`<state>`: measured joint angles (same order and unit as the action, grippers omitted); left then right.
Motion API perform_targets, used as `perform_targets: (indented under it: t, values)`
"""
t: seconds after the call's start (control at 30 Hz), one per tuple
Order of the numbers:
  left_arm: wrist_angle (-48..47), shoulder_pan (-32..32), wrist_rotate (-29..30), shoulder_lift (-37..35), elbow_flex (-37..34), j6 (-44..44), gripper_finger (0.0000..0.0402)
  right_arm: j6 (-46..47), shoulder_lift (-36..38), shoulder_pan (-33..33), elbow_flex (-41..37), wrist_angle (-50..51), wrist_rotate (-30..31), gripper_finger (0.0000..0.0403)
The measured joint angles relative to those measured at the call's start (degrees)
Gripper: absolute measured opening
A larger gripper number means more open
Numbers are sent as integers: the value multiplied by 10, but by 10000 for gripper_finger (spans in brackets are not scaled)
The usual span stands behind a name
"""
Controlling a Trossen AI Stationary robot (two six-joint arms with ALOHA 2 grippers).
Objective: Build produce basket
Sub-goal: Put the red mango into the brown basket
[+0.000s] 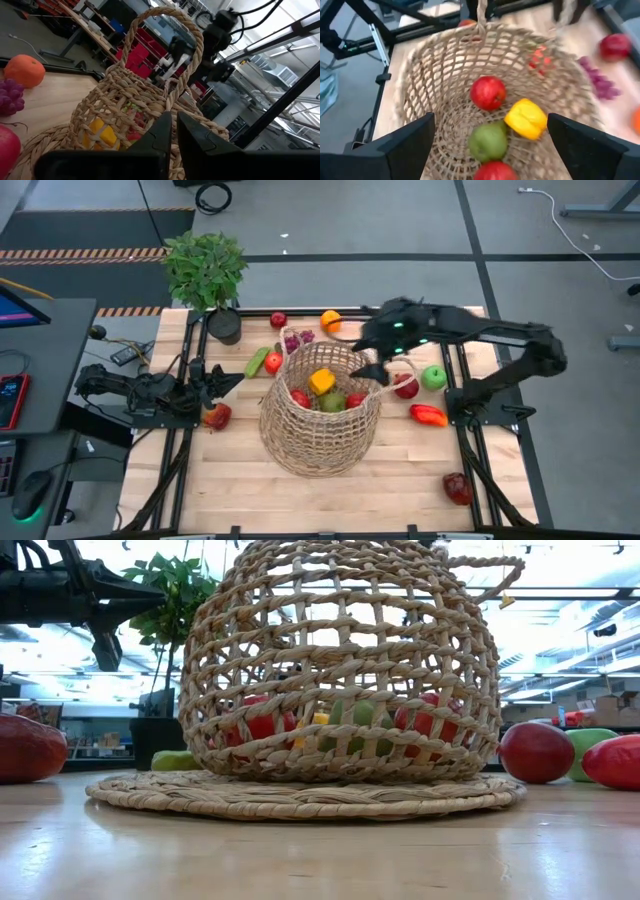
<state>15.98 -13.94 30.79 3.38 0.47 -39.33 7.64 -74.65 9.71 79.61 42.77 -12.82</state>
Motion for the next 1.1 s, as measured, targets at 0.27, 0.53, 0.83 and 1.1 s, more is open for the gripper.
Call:
perform_targets:
  t: [0.27,0.53,0.83,1.1]
  values:
    - [0,0,0,0,0,0,35,34,151,-47,0,49,79,374]
    - [0,0,0,0,0,0,35,105,219,-107,1,116,143,368]
    - [0,0,0,0,0,0,35,186,222,-188,0,235,162,368]
    - [0,0,0,0,0,0,35,276,220,-229,0,354,133,368]
